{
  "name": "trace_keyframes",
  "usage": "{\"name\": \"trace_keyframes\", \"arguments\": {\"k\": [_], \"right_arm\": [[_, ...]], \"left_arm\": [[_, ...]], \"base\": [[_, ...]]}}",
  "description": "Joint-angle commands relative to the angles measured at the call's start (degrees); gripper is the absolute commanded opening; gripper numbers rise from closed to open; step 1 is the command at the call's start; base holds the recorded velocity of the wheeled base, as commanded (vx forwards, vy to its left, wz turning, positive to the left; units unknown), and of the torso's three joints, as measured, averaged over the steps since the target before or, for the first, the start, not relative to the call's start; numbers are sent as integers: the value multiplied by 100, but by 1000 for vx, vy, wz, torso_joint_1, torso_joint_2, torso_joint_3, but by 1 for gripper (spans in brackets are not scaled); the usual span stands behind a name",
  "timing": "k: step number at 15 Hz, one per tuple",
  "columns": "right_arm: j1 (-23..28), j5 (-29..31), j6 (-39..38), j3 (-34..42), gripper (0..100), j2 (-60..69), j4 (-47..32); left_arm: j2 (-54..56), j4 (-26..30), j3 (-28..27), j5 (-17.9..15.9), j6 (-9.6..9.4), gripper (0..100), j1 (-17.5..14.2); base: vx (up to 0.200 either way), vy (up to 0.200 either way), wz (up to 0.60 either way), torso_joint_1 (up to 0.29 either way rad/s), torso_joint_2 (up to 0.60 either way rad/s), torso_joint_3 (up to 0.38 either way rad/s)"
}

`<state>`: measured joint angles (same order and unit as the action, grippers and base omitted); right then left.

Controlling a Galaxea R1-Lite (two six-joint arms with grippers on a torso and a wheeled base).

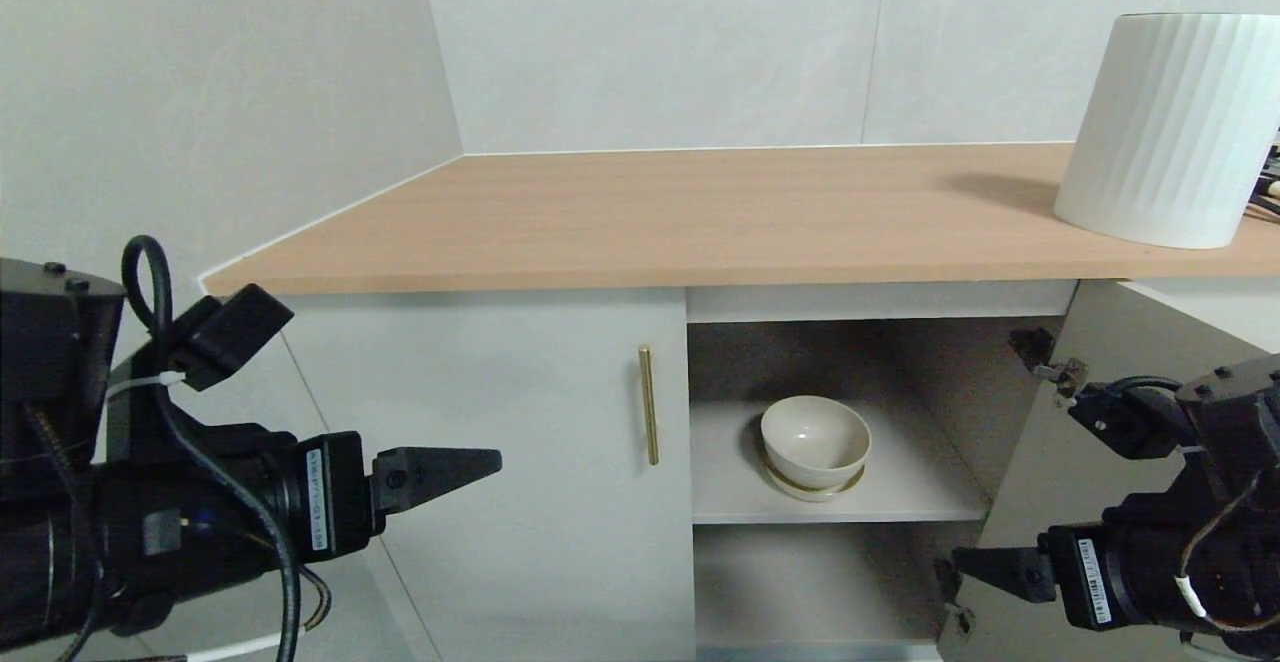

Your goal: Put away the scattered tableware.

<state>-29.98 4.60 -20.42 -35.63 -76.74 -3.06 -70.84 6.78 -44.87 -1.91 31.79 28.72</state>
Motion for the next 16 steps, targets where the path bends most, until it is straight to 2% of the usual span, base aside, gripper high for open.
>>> {"name": "trace_keyframes", "arguments": {"k": [1,2,16], "right_arm": [[1,15,56,30,100,151,7],[1,24,73,30,100,203,-28],[-8,94,152,-5,100,291,-362]], "left_arm": [[-53,-1,31,-11,2,100,2],[-53,-1,66,-11,-6,100,19],[-185,17,128,-20,-6,100,37]], "base": [[0,0,0,0,0,0],[0,0,0,0,0,0],[-200,0,0,2,2,2]]}}
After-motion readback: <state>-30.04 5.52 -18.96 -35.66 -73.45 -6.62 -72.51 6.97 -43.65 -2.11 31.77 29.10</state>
